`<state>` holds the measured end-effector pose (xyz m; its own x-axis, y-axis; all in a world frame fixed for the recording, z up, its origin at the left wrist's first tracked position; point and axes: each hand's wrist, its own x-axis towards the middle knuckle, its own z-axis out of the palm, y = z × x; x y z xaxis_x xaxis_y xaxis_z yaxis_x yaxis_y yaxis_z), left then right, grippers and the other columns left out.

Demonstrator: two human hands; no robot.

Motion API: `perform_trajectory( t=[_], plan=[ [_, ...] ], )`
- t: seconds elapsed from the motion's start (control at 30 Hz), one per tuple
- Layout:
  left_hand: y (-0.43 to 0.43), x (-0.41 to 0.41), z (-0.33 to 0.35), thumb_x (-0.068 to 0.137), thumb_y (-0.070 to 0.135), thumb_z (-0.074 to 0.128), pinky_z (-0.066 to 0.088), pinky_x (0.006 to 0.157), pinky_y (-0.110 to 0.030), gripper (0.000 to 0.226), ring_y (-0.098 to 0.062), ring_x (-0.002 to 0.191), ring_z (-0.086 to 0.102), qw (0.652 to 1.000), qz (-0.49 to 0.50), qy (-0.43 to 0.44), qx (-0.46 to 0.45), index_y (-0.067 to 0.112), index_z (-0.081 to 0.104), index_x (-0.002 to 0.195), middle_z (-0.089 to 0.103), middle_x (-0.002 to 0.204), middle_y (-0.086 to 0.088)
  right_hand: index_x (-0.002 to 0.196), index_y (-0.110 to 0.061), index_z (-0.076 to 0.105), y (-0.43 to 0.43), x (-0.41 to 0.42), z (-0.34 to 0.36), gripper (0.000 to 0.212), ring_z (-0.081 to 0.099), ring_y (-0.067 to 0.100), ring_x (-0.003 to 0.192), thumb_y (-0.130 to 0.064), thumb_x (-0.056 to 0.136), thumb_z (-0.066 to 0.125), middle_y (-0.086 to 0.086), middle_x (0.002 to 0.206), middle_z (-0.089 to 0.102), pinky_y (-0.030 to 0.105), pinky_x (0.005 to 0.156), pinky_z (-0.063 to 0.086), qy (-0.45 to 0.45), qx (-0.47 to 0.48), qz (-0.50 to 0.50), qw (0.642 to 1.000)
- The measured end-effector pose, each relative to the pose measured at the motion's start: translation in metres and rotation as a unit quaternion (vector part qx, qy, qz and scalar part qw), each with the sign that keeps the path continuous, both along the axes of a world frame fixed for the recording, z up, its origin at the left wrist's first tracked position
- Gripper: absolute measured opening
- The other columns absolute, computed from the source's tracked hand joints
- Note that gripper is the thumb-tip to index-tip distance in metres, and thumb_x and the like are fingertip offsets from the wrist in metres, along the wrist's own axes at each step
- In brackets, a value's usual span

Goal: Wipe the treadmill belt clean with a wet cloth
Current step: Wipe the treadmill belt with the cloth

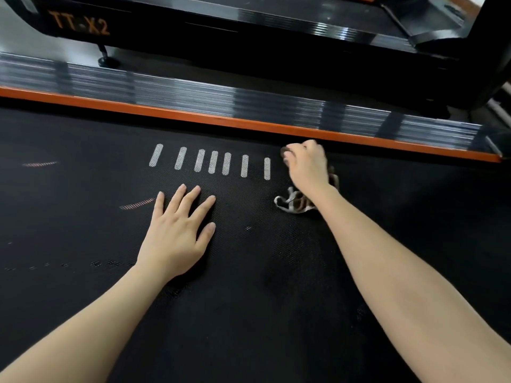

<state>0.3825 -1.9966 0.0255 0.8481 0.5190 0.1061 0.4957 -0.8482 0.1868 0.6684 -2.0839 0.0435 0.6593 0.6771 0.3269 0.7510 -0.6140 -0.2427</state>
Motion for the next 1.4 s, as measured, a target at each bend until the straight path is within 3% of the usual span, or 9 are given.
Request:
perform_trajectory(
  t=[0.27,0.4,0.47,0.63,0.8,0.9,1.1,1.23,1.4],
  plan=[
    [-0.001,0.0,0.004,0.085,0.056,0.01,0.003,0.117,-0.051,0.072,-0.027,0.145,0.013,1.0,0.001,0.016,-0.012,0.027,0.034,0.146,0.029,0.153,-0.007,0.113,-0.009,0.067,-0.073,-0.146,0.006,0.035,0.054,0.028,0.086,-0.03,0.091,0.049,0.015,0.102,0.057,0.038,0.08,0.044,0.082,0.006,0.312,0.947],
    [-0.002,-0.001,0.004,0.085,0.056,0.008,-0.001,0.117,-0.05,0.071,-0.026,0.146,0.008,1.0,0.005,0.018,-0.008,0.028,0.03,0.147,0.025,0.155,-0.006,0.12,-0.015,0.063,-0.144,-0.143,0.01,0.034,0.052,0.024,0.088,-0.032,0.095,0.048,0.014,0.111,0.057,0.034,0.083,0.043,0.036,-0.038,0.404,0.913],
    [-0.003,-0.001,0.005,0.085,0.055,0.007,-0.001,0.117,-0.049,0.072,-0.026,0.146,0.008,1.0,0.005,0.018,-0.007,0.028,0.03,0.147,0.024,0.155,-0.006,0.116,-0.014,0.063,-0.124,-0.12,0.007,0.032,0.052,0.026,0.082,-0.032,0.094,0.049,0.015,0.104,0.058,0.037,0.078,0.046,0.013,-0.03,0.391,0.92],
    [-0.002,-0.001,0.004,0.088,0.051,0.009,-0.003,0.117,-0.048,0.067,-0.025,0.146,0.007,1.0,0.007,0.021,-0.016,0.029,0.029,0.147,0.023,0.156,-0.004,0.105,-0.006,0.07,-0.032,-0.106,-0.001,0.033,0.054,0.035,0.081,-0.027,0.087,0.051,0.018,0.094,0.057,0.051,0.071,0.05,0.018,0.038,0.139,0.989],
    [0.0,-0.001,0.002,0.088,0.047,0.01,0.001,0.116,-0.051,0.066,-0.027,0.145,0.011,1.0,0.002,0.014,-0.006,0.026,0.032,0.146,0.026,0.154,-0.006,0.113,-0.009,0.066,-0.118,-0.183,0.006,0.034,0.054,0.028,0.087,-0.028,0.09,0.049,0.014,0.105,0.057,0.042,0.078,0.046,0.063,0.001,0.324,0.944],
    [-0.002,0.0,0.002,0.088,0.047,0.011,0.001,0.117,-0.051,0.065,-0.027,0.145,0.012,1.0,0.002,0.008,0.002,0.026,0.033,0.146,0.027,0.154,-0.006,0.113,-0.009,0.067,-0.128,-0.174,0.011,0.033,0.054,0.026,0.085,-0.027,0.09,0.049,0.014,0.104,0.058,0.041,0.074,0.049,0.048,-0.024,0.371,0.927],
    [-0.002,0.0,0.002,0.099,0.036,0.034,-0.004,0.117,-0.048,0.05,-0.025,0.146,0.005,1.0,0.005,0.003,-0.013,0.027,0.028,0.148,0.02,0.156,-0.005,0.109,-0.005,0.068,-0.057,-0.156,0.0,0.042,0.056,0.034,0.08,-0.031,0.088,0.042,0.017,0.097,0.059,0.049,0.069,0.051,0.018,0.01,0.209,0.978],
    [0.0,0.001,0.0,0.099,0.036,0.033,-0.003,0.116,-0.049,0.05,-0.025,0.146,0.005,1.0,0.005,0.007,-0.007,0.027,0.027,0.148,0.02,0.156,-0.005,0.116,-0.007,0.065,-0.12,-0.196,0.008,0.038,0.055,0.031,0.088,-0.027,0.091,0.046,0.016,0.108,0.058,0.046,0.075,0.049,0.053,-0.023,0.304,0.951],
    [-0.002,0.0,0.005,0.1,0.037,0.029,-0.002,0.117,-0.049,0.05,-0.025,0.146,0.004,1.0,0.003,0.017,-0.006,0.027,0.026,0.149,0.018,0.157,-0.005,0.121,-0.014,0.063,-0.214,-0.232,0.01,0.035,0.054,0.024,0.094,-0.03,0.096,0.046,0.01,0.117,0.054,0.044,0.08,0.048,0.089,-0.044,0.295,0.95]
  ],
)
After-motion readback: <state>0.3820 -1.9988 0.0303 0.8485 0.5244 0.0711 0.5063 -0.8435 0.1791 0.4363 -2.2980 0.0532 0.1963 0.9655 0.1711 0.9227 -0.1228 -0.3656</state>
